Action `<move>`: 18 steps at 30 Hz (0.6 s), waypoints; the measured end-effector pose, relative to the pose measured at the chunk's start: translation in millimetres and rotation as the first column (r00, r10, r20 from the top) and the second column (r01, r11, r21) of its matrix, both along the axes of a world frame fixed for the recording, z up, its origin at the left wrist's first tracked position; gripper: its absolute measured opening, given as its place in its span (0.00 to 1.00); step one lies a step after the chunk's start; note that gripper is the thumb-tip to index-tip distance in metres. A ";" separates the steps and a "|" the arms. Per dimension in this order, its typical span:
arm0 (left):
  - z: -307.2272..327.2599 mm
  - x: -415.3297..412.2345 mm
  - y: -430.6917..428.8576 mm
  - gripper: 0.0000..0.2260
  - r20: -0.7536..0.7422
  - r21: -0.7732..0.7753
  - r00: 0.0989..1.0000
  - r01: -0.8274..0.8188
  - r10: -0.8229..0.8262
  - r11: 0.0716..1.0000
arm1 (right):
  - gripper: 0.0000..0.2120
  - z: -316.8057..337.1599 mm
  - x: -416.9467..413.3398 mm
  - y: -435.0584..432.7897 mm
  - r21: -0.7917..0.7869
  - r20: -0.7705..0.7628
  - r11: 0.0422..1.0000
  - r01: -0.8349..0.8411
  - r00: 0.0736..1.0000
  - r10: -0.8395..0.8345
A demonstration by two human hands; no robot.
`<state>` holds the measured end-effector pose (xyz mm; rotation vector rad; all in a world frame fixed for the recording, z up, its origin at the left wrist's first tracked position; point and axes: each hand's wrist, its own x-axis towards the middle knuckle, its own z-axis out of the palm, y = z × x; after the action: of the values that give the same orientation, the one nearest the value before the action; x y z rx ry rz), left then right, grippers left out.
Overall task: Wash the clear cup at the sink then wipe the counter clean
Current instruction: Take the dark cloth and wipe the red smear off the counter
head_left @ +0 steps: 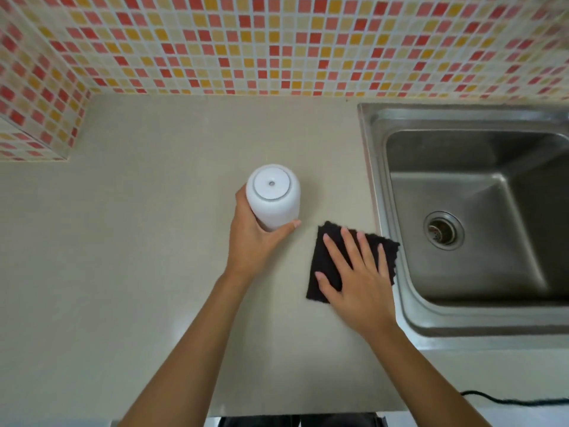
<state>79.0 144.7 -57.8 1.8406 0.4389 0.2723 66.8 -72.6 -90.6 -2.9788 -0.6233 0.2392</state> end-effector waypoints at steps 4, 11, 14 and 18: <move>-3.4 4.7 -12.3 0.40 -0.010 -0.011 0.997 0.074 -0.074 0.997 | 0.30 -0.8 5.6 7.9 0.005 -0.007 1.000 0.022 1.000 -0.022; 0.7 2.1 -8.8 0.45 -0.098 0.007 0.973 0.208 -0.207 0.978 | 0.29 8.8 -27.4 -4.1 0.068 -0.102 0.996 -0.062 0.992 0.069; -7.1 -20.6 -16.9 0.44 -0.293 0.137 0.954 0.102 -0.058 0.985 | 0.25 17.2 -23.4 -9.1 0.277 -0.157 0.961 -0.007 0.986 0.052; -5.5 -62.4 -51.1 0.25 -0.377 0.245 0.924 0.159 -0.057 0.956 | 0.24 21.5 -8.8 -23.2 0.356 -0.046 0.908 0.221 0.975 -0.219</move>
<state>16.5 93.6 -63.3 2.1886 0.5757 -0.1001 58.1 -95.8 -69.1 -2.6589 -0.2855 0.1009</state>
